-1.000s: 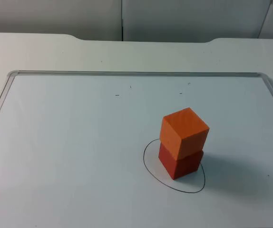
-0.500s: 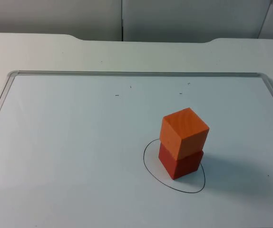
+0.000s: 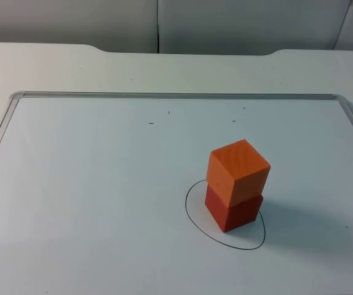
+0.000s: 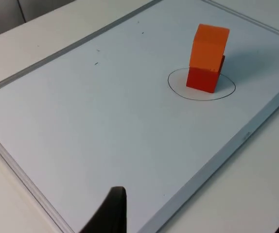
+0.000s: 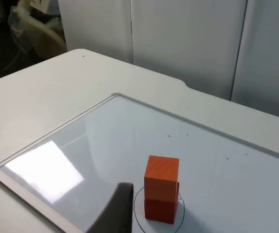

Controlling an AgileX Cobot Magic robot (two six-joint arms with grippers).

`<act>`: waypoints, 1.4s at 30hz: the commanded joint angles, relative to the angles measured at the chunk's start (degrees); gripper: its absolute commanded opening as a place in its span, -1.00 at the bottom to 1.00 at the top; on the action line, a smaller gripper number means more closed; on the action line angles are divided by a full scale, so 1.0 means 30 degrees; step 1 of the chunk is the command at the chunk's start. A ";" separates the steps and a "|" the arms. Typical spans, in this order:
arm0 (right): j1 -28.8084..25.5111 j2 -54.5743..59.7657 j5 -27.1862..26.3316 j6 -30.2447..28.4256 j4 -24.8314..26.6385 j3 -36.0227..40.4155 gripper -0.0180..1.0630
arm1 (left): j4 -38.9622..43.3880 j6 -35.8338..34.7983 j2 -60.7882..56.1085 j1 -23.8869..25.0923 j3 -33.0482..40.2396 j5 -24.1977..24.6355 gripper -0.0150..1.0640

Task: Pick up one cube with the left hand and another cube with the right hand. First place the cube in the right hand at the target position, then stack the cube in the left hand on top.

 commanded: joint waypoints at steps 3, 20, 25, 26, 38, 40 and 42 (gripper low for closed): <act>0.0062 -0.0116 0.0571 -0.0154 0.0187 0.0242 0.77 | 0.0053 -0.0232 0.0051 -0.0015 0.0145 -0.0527 0.97; 0.0062 -0.0116 0.0943 -0.0154 -0.0006 0.0242 0.77 | 0.0088 0.0462 0.0051 -0.0015 0.0145 -0.0527 0.97; 0.0062 -0.0116 0.1396 -0.0154 -0.0006 0.0242 0.77 | 0.0088 0.0462 0.0051 -0.0015 0.0145 -0.0527 0.97; 0.0062 -0.0116 0.1479 -0.0154 0.0029 0.0242 0.77 | 0.0088 0.0462 0.0051 -0.0015 0.0145 -0.0527 0.97; 0.0062 -0.0116 0.2643 -0.0888 0.0164 0.0242 0.77 | 0.0123 0.0463 0.0051 -0.0015 0.0145 -0.0527 0.97; 0.0062 -0.0116 0.3156 -0.1241 0.0241 0.0242 0.77 | 0.0128 0.0463 0.0051 -0.0015 0.0145 -0.0527 0.97; 0.0062 -0.0402 0.3398 -0.1273 0.0365 0.0242 0.77 | 0.0164 0.0428 0.0051 -0.0015 0.0145 -0.0527 0.97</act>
